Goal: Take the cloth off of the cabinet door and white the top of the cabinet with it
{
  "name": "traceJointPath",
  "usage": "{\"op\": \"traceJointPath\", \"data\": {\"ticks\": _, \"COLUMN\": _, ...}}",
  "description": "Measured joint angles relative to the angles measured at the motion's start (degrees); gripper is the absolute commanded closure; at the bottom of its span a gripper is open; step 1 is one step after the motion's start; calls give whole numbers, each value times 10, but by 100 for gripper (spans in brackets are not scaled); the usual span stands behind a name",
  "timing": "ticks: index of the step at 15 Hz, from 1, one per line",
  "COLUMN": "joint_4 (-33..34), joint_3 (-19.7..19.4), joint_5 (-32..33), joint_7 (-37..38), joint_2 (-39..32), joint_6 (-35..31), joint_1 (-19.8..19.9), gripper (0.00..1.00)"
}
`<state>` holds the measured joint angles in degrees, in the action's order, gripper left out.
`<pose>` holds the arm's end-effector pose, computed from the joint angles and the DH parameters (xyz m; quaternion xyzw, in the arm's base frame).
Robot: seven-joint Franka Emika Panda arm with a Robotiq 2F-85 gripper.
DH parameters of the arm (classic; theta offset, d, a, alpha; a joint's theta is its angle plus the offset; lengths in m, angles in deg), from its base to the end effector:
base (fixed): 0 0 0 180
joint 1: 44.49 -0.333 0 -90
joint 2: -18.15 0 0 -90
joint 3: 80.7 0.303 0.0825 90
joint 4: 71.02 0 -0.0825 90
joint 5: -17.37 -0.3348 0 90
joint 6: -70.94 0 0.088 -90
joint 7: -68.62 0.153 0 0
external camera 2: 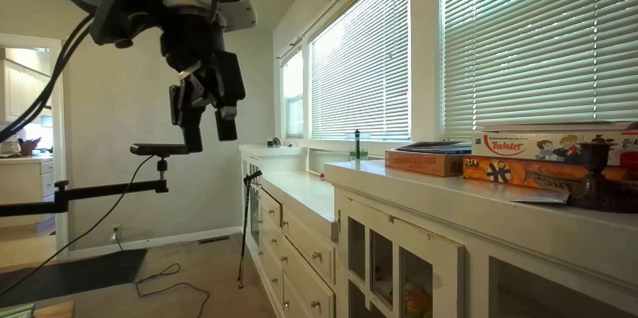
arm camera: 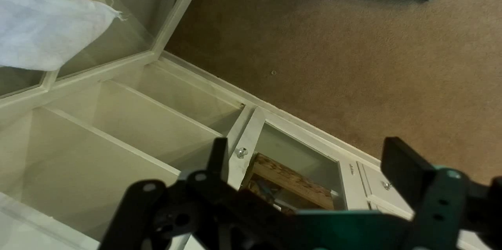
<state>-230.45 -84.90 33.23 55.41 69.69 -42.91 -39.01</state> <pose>0.2554 -0.0702 0.4203 0.9893 0.0920 0.0328 0.1084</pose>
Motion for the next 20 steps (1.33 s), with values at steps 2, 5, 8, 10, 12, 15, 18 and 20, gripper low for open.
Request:
{"op": "traceJointPath", "data": {"ticks": 2, "joint_4": 0, "joint_3": 0, "joint_5": 0, "joint_7": 0, "joint_2": 0, "joint_6": 0, "joint_1": 0, "gripper": 0}}
{"op": "traceJointPath", "data": {"ticks": 5, "joint_4": 0, "joint_3": 0, "joint_5": 0, "joint_7": 0, "joint_2": 0, "joint_6": 0, "joint_1": 0, "gripper": 0}}
{"op": "traceJointPath", "data": {"ticks": 8, "joint_4": 0, "joint_3": 0, "joint_5": 0, "joint_7": 0, "joint_2": 0, "joint_6": 0, "joint_1": 0, "gripper": 0}}
{"op": "traceJointPath", "data": {"ticks": 10, "joint_4": 0, "joint_3": 0, "joint_5": 0, "joint_7": 0, "joint_2": 0, "joint_6": 0, "joint_1": 0, "gripper": 0}}
{"op": "traceJointPath", "data": {"ticks": 12, "joint_4": 0, "joint_3": 0, "joint_5": 0, "joint_7": 0, "joint_2": 0, "joint_6": 0, "joint_1": 0, "gripper": 0}}
{"op": "traceJointPath", "data": {"ticks": 15, "joint_4": 3, "joint_3": 1, "joint_5": 0, "joint_7": 9, "joint_2": -2, "joint_6": 0, "joint_1": -3, "gripper": 0}}
{"op": "traceJointPath", "data": {"ticks": 18, "joint_4": 14, "joint_3": 16, "joint_5": 0, "joint_7": 58, "joint_2": -23, "joint_6": -18, "joint_1": -4, "gripper": 0}}
{"op": "traceJointPath", "data": {"ticks": 20, "joint_4": 25, "joint_3": 32, "joint_5": 0, "joint_7": 104, "joint_2": -52, "joint_6": -46, "joint_1": -4, "gripper": 0}}
